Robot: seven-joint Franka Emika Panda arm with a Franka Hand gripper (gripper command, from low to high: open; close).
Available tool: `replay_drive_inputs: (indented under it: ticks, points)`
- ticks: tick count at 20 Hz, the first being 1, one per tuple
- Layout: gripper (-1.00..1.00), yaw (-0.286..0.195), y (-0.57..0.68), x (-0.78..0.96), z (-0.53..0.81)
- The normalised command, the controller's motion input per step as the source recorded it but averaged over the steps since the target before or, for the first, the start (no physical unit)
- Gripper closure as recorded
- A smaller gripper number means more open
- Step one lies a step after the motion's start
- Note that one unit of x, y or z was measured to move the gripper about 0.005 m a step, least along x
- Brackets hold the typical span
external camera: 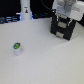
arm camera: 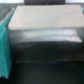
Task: Open the kcup holder, insert the kcup into the holder, and close the kcup holder
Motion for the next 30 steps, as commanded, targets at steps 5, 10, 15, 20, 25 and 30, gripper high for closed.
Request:
replay_drive_inputs:
  ticks: [5,10,15,20,25,30]
  points:
    - [1.0,0.05,-0.64,0.36,0.09]
    - [1.0,0.054,-0.82,0.27,0.05]
    - [1.0,0.052,-0.64,0.26,0.11]
    - [1.0,-0.051,-0.16,0.57,0.12]
    - [1.0,-0.087,-0.26,0.95,0.15]
    - [1.0,-0.093,-0.28,0.94,0.16]
